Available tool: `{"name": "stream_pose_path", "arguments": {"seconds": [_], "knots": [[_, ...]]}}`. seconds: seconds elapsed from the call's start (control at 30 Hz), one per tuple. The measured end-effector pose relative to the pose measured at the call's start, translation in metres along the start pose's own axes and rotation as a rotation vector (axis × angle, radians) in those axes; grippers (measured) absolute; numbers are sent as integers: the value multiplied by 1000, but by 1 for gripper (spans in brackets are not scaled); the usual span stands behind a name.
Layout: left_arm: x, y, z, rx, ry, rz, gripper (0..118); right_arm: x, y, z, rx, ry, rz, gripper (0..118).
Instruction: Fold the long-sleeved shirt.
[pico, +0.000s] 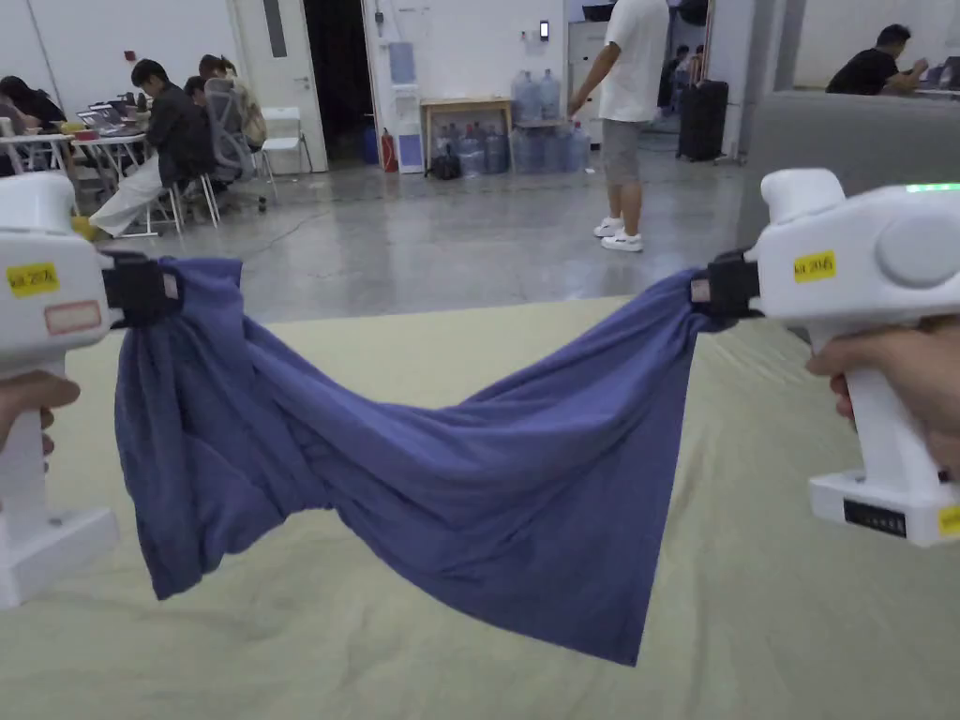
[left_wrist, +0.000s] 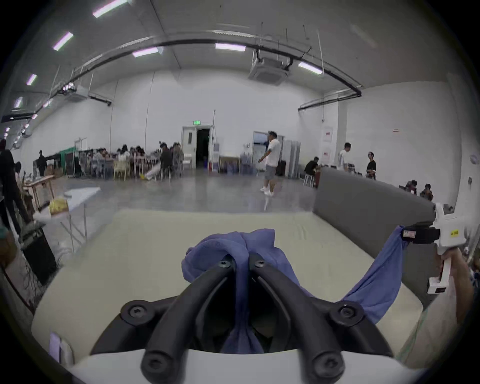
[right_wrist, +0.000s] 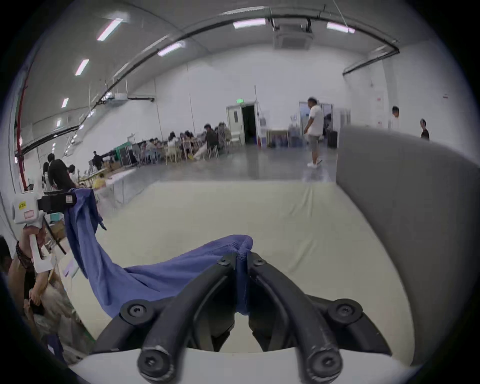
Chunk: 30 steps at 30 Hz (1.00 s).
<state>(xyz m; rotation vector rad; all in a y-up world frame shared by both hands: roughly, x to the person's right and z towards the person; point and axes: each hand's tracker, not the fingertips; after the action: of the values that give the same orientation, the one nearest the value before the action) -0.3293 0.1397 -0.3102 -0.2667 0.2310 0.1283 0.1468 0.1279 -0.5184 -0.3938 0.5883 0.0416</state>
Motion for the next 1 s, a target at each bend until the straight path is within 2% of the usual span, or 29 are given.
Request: {"name": "stream_pose_path", "arguments": {"seconds": [0.23, 0.33, 0.43, 0.53, 0.63, 0.8, 0.9, 1.0], "knots": [[5, 129, -72, 146, 68, -32, 0, 17, 159, -47, 130, -132, -53, 4], [18, 141, -83, 187, 69, -24, 0, 25, 188, -59, 150, -171, -98, 4], [20, 128, -109, 177, 105, -30, 0, 33, 182, -75, 146, -182, -116, 4], [17, 89, -144, 142, 96, -9, 0, 43, 140, -106, 101, -172, -141, 4], [2, 27, -193, 29, 97, -47, 0, 54, 72, -154, -2, -171, -148, 4], [-2, -124, -255, -185, 108, -57, 0, 69, -85, -242, -246, -145, -202, 4], [3, -192, -260, -281, 106, -31, 0, 72, -161, -267, -350, -158, -250, 3], [0, -216, -241, -298, 104, -25, 0, 76, -192, -263, -377, -160, -251, 3]]}}
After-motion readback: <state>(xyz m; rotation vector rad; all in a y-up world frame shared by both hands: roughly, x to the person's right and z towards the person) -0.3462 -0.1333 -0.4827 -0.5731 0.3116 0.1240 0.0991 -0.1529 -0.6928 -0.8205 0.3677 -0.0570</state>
